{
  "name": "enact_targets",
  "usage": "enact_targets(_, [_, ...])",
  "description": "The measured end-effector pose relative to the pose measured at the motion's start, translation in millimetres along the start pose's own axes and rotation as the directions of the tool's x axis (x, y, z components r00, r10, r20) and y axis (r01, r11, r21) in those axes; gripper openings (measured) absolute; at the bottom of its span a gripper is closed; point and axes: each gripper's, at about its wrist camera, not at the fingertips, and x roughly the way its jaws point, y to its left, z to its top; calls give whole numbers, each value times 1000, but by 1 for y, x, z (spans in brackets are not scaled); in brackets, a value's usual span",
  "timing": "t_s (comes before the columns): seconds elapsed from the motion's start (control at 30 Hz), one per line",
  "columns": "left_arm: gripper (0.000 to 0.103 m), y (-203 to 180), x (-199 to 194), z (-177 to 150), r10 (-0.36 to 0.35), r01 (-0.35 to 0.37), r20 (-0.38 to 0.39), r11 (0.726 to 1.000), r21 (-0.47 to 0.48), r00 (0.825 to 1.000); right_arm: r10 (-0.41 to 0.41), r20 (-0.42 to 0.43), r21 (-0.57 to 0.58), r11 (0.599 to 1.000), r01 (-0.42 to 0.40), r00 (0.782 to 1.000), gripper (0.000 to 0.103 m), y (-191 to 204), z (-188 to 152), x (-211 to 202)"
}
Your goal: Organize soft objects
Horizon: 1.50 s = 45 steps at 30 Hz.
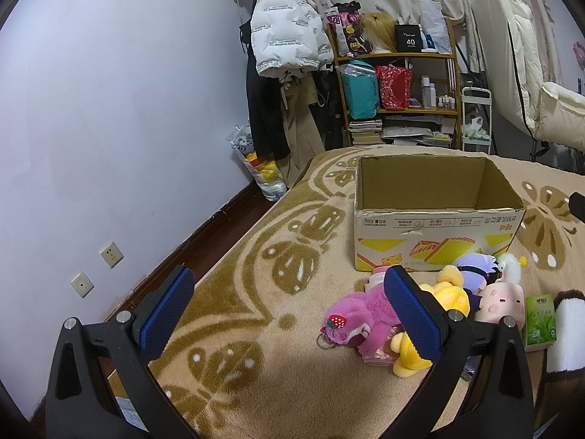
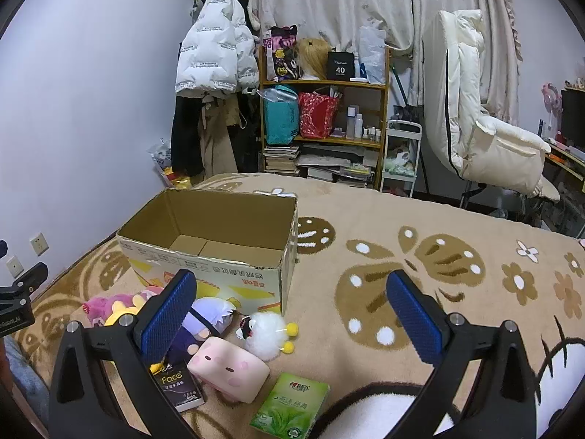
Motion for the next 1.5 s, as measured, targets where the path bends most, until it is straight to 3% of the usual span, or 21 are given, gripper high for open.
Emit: enact_targets(1.5, [103, -2, 1, -2, 3, -3, -1, 1000, 10, 1000, -4, 1, -7, 1000, 4, 1000, 103, 4, -5, 2])
